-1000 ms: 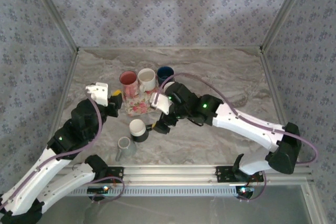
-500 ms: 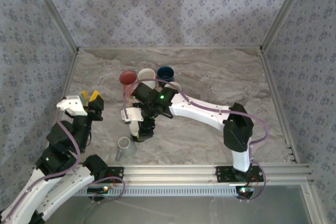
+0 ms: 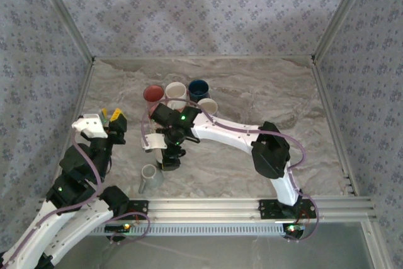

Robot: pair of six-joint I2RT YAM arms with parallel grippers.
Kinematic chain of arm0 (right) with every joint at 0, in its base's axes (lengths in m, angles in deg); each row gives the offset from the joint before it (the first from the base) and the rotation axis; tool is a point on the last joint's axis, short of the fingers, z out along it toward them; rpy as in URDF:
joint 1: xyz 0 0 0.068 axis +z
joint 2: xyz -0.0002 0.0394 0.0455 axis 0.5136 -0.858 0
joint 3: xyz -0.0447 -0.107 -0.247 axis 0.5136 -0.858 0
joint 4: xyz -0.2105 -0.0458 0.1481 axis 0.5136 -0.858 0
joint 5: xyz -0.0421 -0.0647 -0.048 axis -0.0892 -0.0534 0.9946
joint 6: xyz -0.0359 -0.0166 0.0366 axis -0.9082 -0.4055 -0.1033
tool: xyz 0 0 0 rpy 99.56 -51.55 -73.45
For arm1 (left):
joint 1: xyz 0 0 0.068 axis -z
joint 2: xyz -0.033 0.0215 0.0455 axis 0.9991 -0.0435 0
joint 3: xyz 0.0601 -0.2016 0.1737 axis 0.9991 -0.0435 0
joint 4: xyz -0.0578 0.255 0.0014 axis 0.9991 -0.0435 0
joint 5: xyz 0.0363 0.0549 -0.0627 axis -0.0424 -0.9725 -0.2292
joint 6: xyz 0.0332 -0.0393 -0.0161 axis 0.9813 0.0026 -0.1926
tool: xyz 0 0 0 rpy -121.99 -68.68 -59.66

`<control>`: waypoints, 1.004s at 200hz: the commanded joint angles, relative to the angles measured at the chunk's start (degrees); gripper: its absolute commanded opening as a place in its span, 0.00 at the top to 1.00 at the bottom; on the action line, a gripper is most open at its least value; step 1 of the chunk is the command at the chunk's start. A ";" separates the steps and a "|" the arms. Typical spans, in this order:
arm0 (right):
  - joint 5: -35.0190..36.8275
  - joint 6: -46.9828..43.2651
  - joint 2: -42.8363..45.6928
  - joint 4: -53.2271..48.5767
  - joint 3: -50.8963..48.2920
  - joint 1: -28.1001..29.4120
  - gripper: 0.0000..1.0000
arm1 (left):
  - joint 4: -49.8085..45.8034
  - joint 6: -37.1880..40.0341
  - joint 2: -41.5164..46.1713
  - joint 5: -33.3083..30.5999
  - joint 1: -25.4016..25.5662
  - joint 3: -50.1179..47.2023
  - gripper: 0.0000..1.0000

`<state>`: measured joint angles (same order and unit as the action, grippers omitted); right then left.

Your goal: Turn the mug right side up

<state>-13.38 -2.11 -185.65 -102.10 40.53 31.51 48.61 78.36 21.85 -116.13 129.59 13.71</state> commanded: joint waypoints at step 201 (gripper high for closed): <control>7.87 1.03 3.37 -11.46 -1.16 1.91 0.05 | 3.47 1.03 -0.58 2.35 -0.48 -1.15 0.52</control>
<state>-5.77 -1.92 -185.37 -106.19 40.90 33.06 50.03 78.58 21.52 -114.18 129.48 12.83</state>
